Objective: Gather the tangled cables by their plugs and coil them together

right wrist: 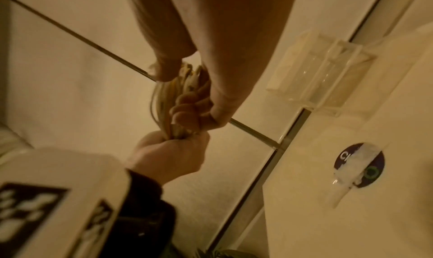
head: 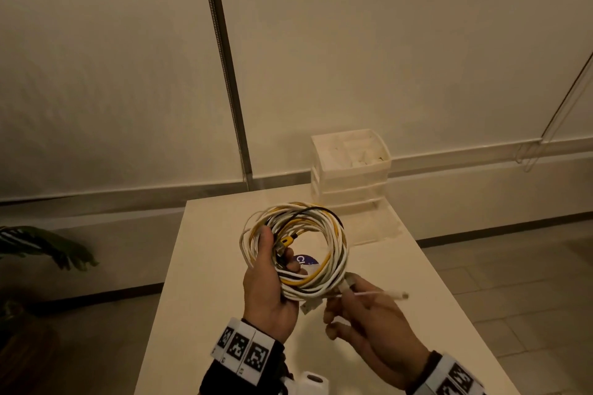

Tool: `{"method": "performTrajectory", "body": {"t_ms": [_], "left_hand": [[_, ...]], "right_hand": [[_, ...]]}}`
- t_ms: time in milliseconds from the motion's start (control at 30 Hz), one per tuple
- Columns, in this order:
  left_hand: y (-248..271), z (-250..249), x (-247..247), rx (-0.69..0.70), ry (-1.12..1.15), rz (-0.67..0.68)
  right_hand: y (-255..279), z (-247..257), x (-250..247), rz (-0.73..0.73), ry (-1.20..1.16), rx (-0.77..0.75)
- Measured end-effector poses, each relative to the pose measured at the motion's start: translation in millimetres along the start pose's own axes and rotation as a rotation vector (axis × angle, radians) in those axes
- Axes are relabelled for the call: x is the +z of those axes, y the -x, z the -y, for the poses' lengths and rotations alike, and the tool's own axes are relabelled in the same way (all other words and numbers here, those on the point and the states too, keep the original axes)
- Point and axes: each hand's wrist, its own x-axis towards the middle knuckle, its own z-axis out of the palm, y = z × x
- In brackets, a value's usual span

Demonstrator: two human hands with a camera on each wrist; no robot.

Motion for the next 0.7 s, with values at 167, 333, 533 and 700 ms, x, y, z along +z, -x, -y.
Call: {"method": "performTrajectory", "body": {"t_ms": [167, 333, 533, 700], "left_hand": [[1, 18, 5, 0.106, -0.007, -0.098], [-2, 36, -1, 0.188, -0.068, -0.196], [-5, 62, -8, 0.113, -0.123, -0.243], [-15, 88, -1, 0.039, -0.153, -0.265]], "right_hand": [[-6, 2, 13, -0.291, -0.145, 0.081], [-13, 19, 5, -0.314, -0.083, 0.231], [-20, 15, 1, -0.329, 0.222, 0.355], [-36, 3, -37, -0.386, 0.157, 0.444]]}}
